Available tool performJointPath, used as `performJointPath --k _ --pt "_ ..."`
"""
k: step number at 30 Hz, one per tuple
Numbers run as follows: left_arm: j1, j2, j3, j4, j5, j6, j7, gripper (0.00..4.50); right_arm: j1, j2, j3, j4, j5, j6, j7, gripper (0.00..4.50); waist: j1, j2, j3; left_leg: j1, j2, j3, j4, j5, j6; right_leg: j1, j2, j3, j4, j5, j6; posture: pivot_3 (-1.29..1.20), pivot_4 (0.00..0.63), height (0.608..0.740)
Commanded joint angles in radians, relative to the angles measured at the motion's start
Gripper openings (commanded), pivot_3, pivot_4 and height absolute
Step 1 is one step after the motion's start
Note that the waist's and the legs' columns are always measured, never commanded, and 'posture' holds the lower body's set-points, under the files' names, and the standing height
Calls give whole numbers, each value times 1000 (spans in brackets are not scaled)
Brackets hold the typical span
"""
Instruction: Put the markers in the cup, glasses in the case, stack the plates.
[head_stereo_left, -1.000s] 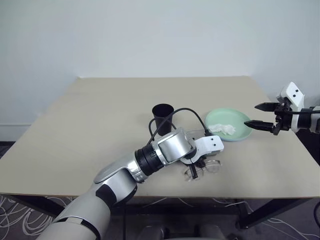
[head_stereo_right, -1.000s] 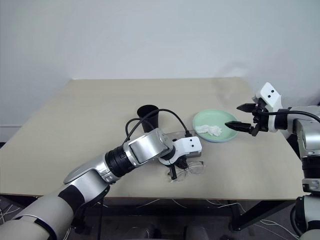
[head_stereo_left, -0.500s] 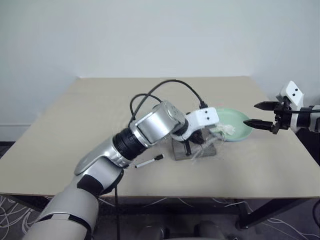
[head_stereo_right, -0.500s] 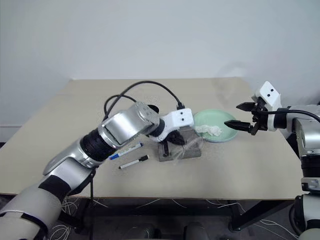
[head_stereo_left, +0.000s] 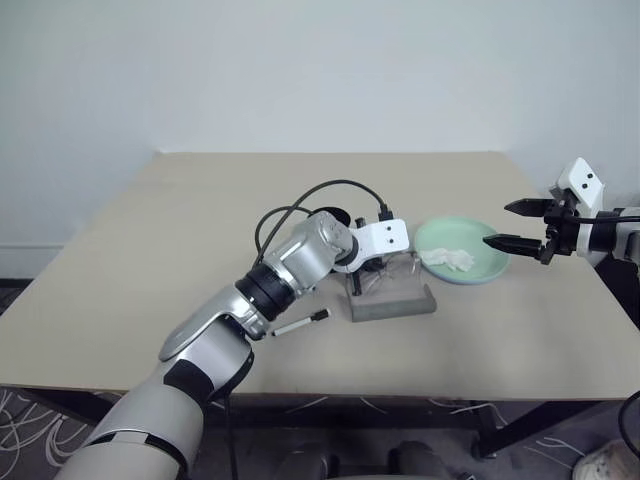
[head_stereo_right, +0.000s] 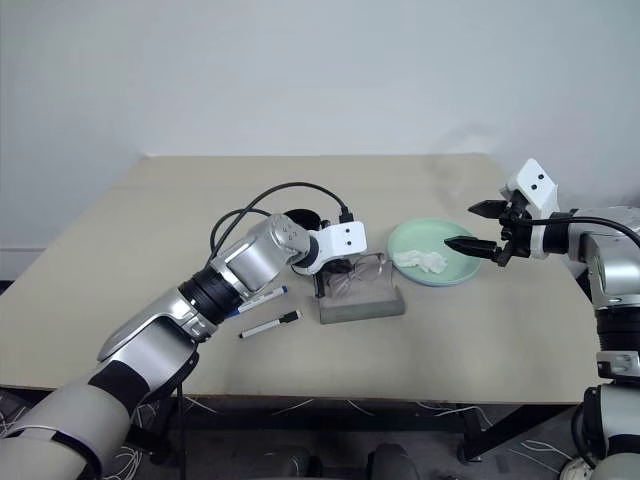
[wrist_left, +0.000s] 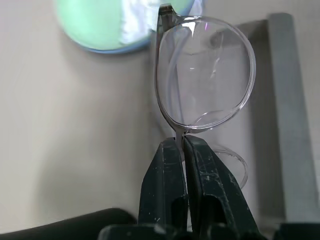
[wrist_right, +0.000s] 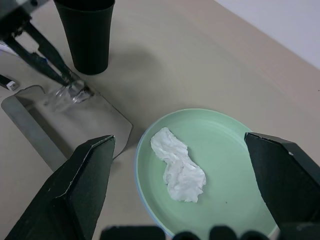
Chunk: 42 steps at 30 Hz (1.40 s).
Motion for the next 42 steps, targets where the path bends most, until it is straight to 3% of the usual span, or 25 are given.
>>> performJointPath --k 1,24,41,42 --pt "-12 -20 24 -14 37 -12 -15 13 -25 -1 -15 -15 9 -16 -9 4500 0 0 0 0 0 0 0 0 0 1 0 0 0 0 0 0 0 732" --pt "2 -140 41 199 132 -27 -13 13 27 1 -31 -87 35 15 -29 4500 -5 0 0 1 0 0 2 0 0 1 0 0 1 1 2 0 0 732" --pt "46 -144 30 98 150 32 -101 13 21 3 -24 -89 35 17 -39 4500 -5 1 0 1 0 0 2 0 0 1 0 0 1 1 2 0 0 732" --pt "44 -143 35 90 148 36 -105 424 21 4 -24 -89 35 17 -40 4500 -5 1 0 1 0 0 2 0 0 1 0 0 1 1 2 0 0 732"
